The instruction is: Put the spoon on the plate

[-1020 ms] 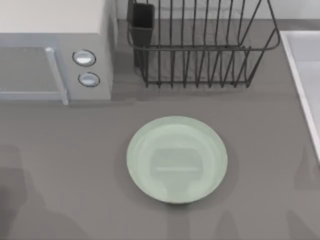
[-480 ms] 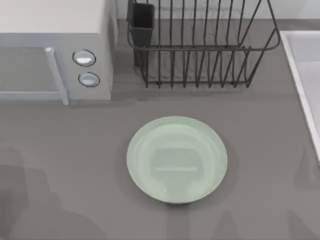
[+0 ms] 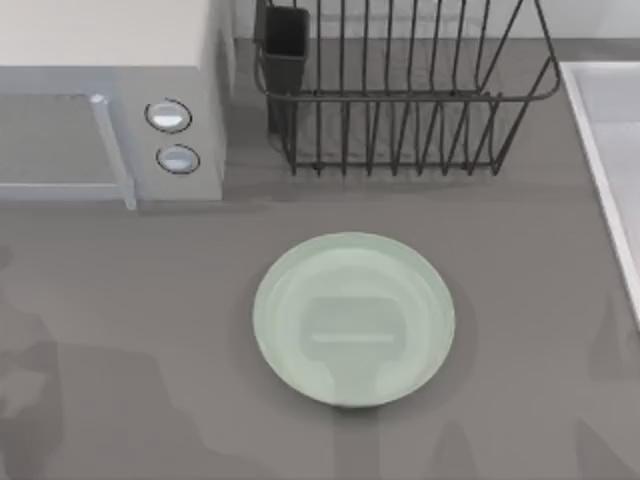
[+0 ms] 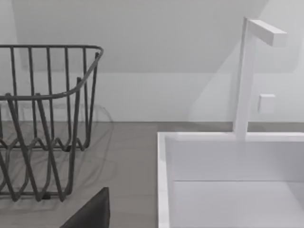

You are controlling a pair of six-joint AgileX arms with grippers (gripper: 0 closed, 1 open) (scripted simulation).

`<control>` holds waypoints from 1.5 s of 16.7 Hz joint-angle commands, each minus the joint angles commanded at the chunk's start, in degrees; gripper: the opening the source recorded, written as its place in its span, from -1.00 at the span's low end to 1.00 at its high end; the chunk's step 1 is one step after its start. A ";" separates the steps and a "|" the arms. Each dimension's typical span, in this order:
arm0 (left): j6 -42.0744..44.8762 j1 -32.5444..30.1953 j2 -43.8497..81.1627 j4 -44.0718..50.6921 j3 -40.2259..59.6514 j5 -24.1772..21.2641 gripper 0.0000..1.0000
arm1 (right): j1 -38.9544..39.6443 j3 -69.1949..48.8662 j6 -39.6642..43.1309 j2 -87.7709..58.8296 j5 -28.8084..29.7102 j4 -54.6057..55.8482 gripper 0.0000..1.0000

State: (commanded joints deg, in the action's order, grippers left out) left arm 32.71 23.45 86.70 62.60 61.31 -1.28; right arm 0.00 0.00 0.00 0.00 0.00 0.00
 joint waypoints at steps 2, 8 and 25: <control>0.10 0.09 0.23 -0.16 -0.16 0.03 -1.00 | 0.00 0.00 0.00 0.00 0.00 0.00 1.00; 4.84 -9.34 2.19 5.12 6.88 -1.74 -1.00 | 0.00 0.00 0.00 0.00 0.00 0.00 1.00; 14.72 -68.24 41.09 6.71 47.03 -0.25 -1.00 | 0.00 0.00 0.00 0.00 0.00 0.00 1.00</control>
State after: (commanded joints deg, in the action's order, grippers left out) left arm 47.43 -44.79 127.79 69.32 108.34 -1.54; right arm 0.00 0.00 0.00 0.00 0.00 0.00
